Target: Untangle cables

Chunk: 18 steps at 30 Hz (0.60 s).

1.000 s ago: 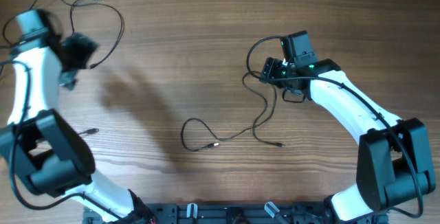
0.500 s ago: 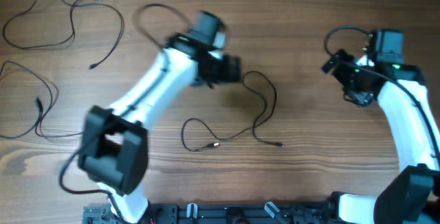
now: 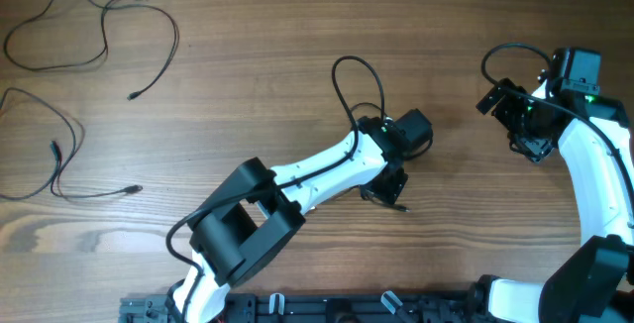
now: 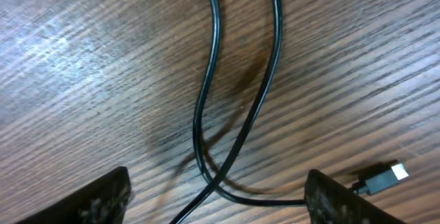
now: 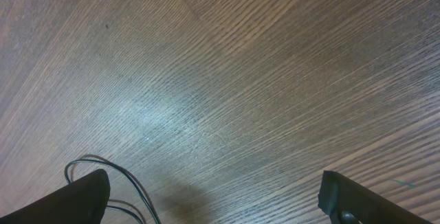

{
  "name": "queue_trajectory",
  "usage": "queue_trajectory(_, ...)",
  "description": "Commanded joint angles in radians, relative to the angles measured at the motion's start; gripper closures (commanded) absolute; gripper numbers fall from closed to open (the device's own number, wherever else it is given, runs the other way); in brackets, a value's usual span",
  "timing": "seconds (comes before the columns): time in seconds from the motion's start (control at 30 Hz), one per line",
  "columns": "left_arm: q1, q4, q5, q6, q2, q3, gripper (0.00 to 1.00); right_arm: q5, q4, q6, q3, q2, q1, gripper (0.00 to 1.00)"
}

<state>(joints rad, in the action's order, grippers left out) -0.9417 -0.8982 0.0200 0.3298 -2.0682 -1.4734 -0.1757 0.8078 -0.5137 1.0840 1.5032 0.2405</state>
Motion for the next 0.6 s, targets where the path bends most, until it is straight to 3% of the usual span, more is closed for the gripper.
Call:
queue_trajectory(0.0, -0.003, -0.001, 0.027, -0.005, -0.043, 0.002, 0.21, -0.002, 0.002, 0.017, 0.015, -0.005, 0.003, 0.0)
queue_trajectory(0.07, -0.003, 0.0, 0.027, -0.004, -0.076, 0.003, 0.33, -0.002, 0.003, 0.018, 0.015, -0.005, 0.003, 0.0)
queue_trajectory(0.1, -0.003, -0.001, 0.027, -0.004, -0.091, 0.004, 0.43, -0.002, 0.003, 0.017, 0.015, -0.005, 0.003, 0.0)
queue_trajectory(0.13, -0.003, -0.003, 0.026, -0.004, -0.1, 0.004, 0.6, -0.002, 0.005, 0.018, 0.015, -0.005, 0.003, 0.0)
queue_trajectory(0.17, -0.003, -0.008, 0.027, 0.001, -0.107, 0.004, 0.91, -0.002, 0.006, 0.018, 0.015, -0.005, 0.003, 0.0)
queue_trajectory(0.2, -0.003, -0.014, 0.028, 0.012, -0.107, 0.004, 0.96, -0.002, 0.008, 0.018, 0.015, -0.005, 0.003, 0.0)
queue_trajectory(0.3, 0.013, -0.034, 0.158, 0.073, -0.092, 0.002, 0.96, -0.002, 0.01, 0.017, 0.014, -0.005, 0.003, 0.0)
queue_trajectory(0.4, 0.077, -0.089, 0.437, 0.211, -0.039, -0.005, 0.96, -0.002, 0.01, 0.017, 0.014, -0.005, 0.003, 0.0)
queue_trajectory(0.57, 0.275, -0.084, 0.554, 0.167, 0.09, -0.008, 0.96, -0.002, 0.021, 0.016, 0.014, -0.005, 0.003, 0.0)
